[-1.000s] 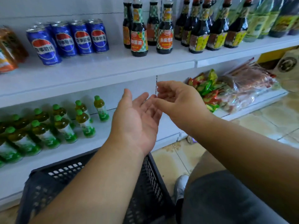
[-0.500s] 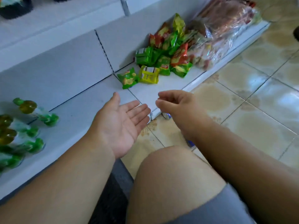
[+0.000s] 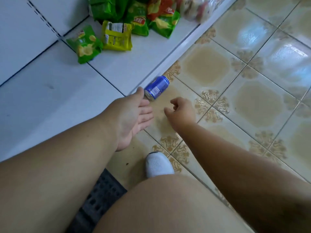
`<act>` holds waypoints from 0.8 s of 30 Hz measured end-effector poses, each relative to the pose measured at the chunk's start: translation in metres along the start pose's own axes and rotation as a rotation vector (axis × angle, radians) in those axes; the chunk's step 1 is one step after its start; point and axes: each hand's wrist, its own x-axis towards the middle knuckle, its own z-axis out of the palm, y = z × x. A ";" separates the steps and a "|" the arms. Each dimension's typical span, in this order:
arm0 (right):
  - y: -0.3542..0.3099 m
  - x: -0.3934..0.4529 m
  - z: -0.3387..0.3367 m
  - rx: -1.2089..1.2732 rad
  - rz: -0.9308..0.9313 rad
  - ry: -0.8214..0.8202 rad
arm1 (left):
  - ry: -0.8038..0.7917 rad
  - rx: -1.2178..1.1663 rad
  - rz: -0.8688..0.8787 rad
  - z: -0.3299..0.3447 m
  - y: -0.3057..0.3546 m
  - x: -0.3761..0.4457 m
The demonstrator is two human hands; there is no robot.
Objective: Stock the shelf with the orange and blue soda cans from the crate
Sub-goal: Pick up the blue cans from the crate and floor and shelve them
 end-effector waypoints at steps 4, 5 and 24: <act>0.045 0.028 0.006 -0.189 0.041 0.081 | -0.011 0.062 -0.043 0.004 -0.015 0.022; 0.053 0.032 0.008 -0.237 0.061 0.082 | -0.002 0.070 -0.054 0.003 -0.018 0.026; 0.035 0.024 0.048 -0.113 0.053 -0.256 | 0.095 0.000 -0.050 -0.015 -0.030 0.027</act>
